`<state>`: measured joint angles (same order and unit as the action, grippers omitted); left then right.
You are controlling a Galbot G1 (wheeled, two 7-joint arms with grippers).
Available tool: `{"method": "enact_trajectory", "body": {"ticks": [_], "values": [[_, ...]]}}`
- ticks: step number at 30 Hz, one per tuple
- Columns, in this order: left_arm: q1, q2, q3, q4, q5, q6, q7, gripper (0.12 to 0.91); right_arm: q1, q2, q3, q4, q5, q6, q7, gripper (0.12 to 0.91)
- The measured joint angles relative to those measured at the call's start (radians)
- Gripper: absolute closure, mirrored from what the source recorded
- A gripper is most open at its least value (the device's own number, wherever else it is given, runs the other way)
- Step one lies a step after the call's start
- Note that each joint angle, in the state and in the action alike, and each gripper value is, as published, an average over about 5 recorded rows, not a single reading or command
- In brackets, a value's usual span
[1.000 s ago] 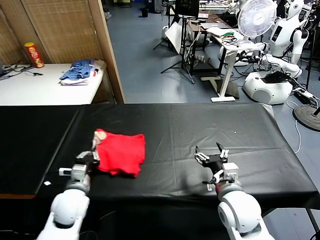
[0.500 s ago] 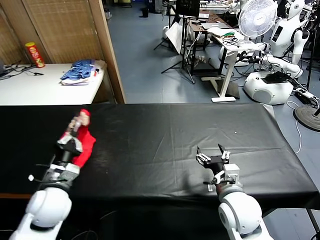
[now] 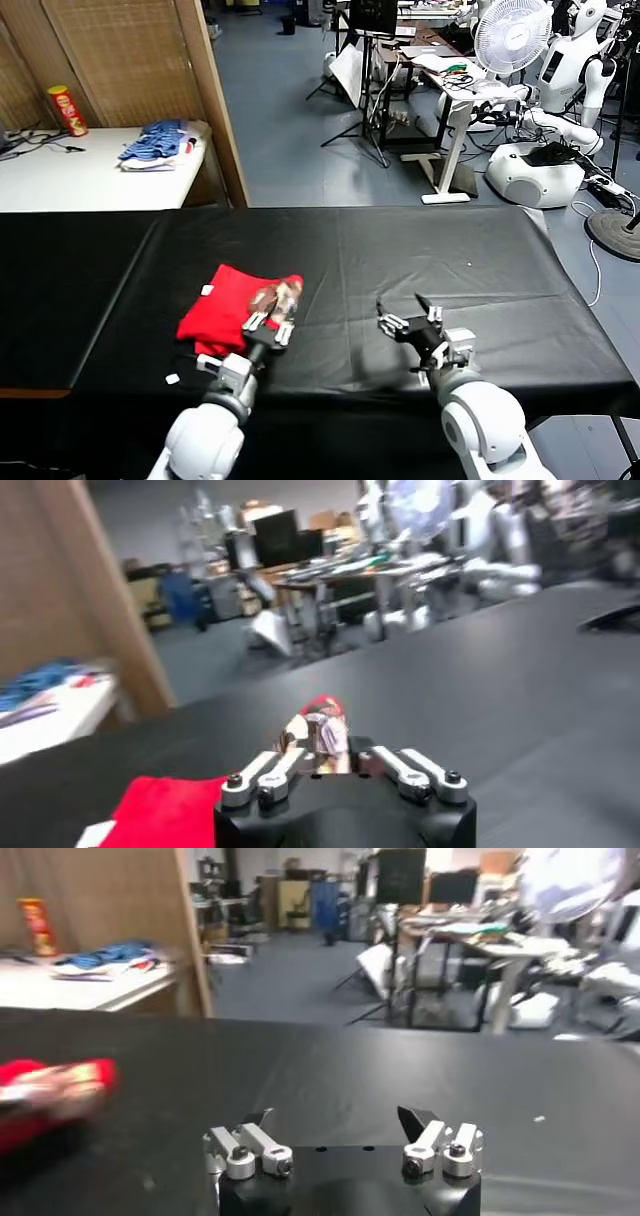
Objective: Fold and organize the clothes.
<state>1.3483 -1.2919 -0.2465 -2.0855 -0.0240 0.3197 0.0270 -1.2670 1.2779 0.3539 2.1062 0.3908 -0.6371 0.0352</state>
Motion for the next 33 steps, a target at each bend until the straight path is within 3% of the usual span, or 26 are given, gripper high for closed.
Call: {"method": "enact_trajectory", "body": {"ticks": [4,8,14,17,19,23,27,30,33], "values": [[0.006,0.015,-0.014,-0.035,-0.069,-0.081,0.031,0.337,0.041,0.006,-0.054,-0.046,0.12,-0.022,0.0,0.227],[0.015,0.019,-0.039,-0.066,-0.092,-0.119,0.026,0.243,0.104,0.032,-0.116,-0.119,0.219,-0.015,0.026,0.227],[0.056,0.006,-0.063,-0.092,-0.055,-0.166,0.025,0.232,0.209,0.08,-0.194,-0.267,0.283,0.012,0.053,0.244],[0.084,-0.002,-0.072,-0.102,-0.043,-0.179,0.023,0.232,0.254,0.101,-0.221,-0.338,0.3,0.017,0.049,0.308],[0.102,-0.006,-0.078,-0.109,-0.039,-0.181,0.019,0.232,0.28,0.112,-0.235,-0.38,0.302,0.023,0.04,0.395],[0.134,-0.013,-0.093,-0.111,-0.03,-0.19,0.008,0.232,0.318,0.12,-0.255,-0.444,0.261,0.059,-0.002,0.611],[0.162,-0.015,-0.109,-0.102,-0.025,-0.206,-0.005,0.232,0.348,0.104,-0.274,-0.486,0.152,0.14,-0.076,0.81],[0.174,-0.015,-0.116,-0.093,-0.023,-0.212,-0.017,0.232,0.37,0.082,-0.283,-0.513,0.016,0.224,-0.114,0.898],[0.177,-0.014,-0.119,-0.083,-0.024,-0.214,-0.025,0.232,0.384,0.055,-0.281,-0.533,-0.125,0.315,-0.122,0.904]]}}
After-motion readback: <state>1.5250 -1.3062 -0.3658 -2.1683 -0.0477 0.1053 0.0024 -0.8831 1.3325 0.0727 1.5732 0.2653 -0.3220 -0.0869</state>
